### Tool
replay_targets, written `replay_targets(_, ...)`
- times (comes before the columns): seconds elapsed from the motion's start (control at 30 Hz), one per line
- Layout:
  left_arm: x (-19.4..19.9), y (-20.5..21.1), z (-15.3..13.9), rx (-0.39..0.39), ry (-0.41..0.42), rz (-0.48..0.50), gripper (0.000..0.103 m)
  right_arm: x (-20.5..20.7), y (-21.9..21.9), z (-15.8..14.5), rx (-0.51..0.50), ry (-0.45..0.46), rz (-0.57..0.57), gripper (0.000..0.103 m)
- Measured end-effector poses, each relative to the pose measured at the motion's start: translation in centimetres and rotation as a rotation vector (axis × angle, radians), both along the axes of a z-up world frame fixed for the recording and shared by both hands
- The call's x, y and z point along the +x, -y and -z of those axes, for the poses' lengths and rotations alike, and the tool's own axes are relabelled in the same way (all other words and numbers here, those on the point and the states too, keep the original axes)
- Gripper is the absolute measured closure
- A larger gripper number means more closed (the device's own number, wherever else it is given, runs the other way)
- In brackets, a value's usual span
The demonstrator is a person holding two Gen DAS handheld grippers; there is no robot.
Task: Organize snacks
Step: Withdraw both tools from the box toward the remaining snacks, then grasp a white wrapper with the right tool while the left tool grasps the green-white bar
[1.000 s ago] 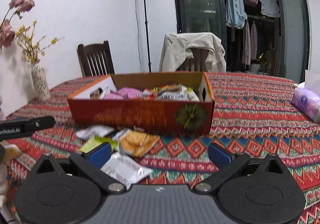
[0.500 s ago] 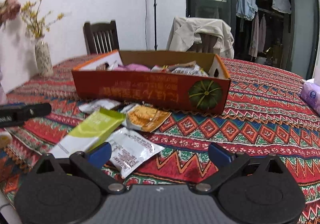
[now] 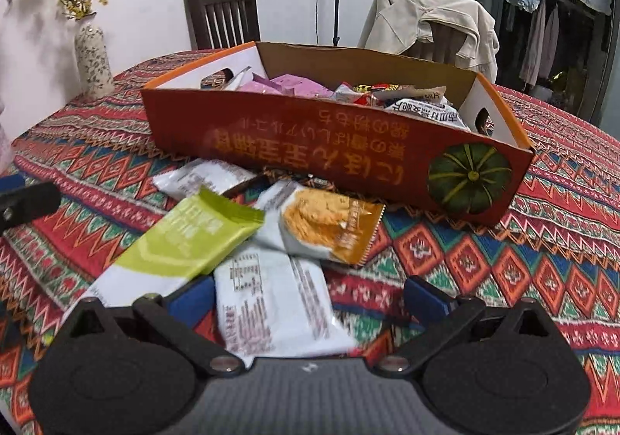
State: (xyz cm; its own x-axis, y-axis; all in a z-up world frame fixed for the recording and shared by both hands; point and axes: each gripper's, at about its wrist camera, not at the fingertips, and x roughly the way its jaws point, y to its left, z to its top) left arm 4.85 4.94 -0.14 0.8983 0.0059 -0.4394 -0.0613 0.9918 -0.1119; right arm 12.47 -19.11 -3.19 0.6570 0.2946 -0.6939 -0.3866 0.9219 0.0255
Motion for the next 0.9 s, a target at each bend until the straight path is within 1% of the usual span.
replay_targets(0.17,0.1,0.0,0.1,-0.002,-0.006,0.003,0.0,-0.2,0.1,0.3,0.012,0.025,-0.021,0.0)
replay_targets(0.2,0.2,0.0,0.1,0.0,-0.009,0.004,0.0,-0.5,0.2,0.3,0.018,0.031,-0.026,0.002)
replay_targets(0.23,0.2,0.1,0.1,0.002,-0.012,0.005,0.0,-0.9,0.2,0.2,0.022,0.039,-0.035,0.008)
replay_targets(0.27,0.3,0.1,0.0,0.005,-0.015,0.009,0.0,-1.4,0.3,0.0,0.028,0.048,-0.046,0.02)
replay_targets(0.3,0.3,0.2,0.0,0.007,-0.016,0.012,0.0,-2.0,0.3,-0.2,0.032,0.056,-0.056,0.029)
replay_targets(0.33,0.3,0.2,0.0,0.009,-0.017,0.013,0.0,-2.5,0.3,-0.4,0.036,0.064,-0.07,0.048)
replay_targets(0.37,0.3,0.3,0.0,0.008,-0.018,0.014,0.0,-3.1,0.4,-0.5,0.031,0.073,-0.079,0.052)
replay_targets(0.43,0.4,0.4,0.1,0.004,-0.021,0.016,0.0,-3.9,0.5,-0.6,0.025,0.091,-0.076,0.056)
replay_targets(0.5,0.4,0.6,0.1,0.003,-0.023,0.023,0.0,-4.7,1.1,-0.6,0.043,0.111,-0.055,0.061)
replay_targets(0.57,0.4,0.9,0.2,0.007,-0.025,0.027,0.0,-5.3,2.0,-0.6,0.074,0.124,0.0,0.063)
replay_targets(0.67,0.6,1.6,0.3,0.017,-0.038,0.039,0.0,-6.0,3.4,-0.5,0.131,0.139,0.067,0.064)
replay_targets(0.77,0.8,2.3,0.2,0.024,-0.044,0.055,0.0,-6.4,4.5,-0.9,0.14,0.172,0.107,0.064)
replay_targets(0.9,0.8,3.5,0.1,0.03,-0.048,0.071,0.0,-7.0,5.8,-1.8,0.177,0.232,0.145,0.064)
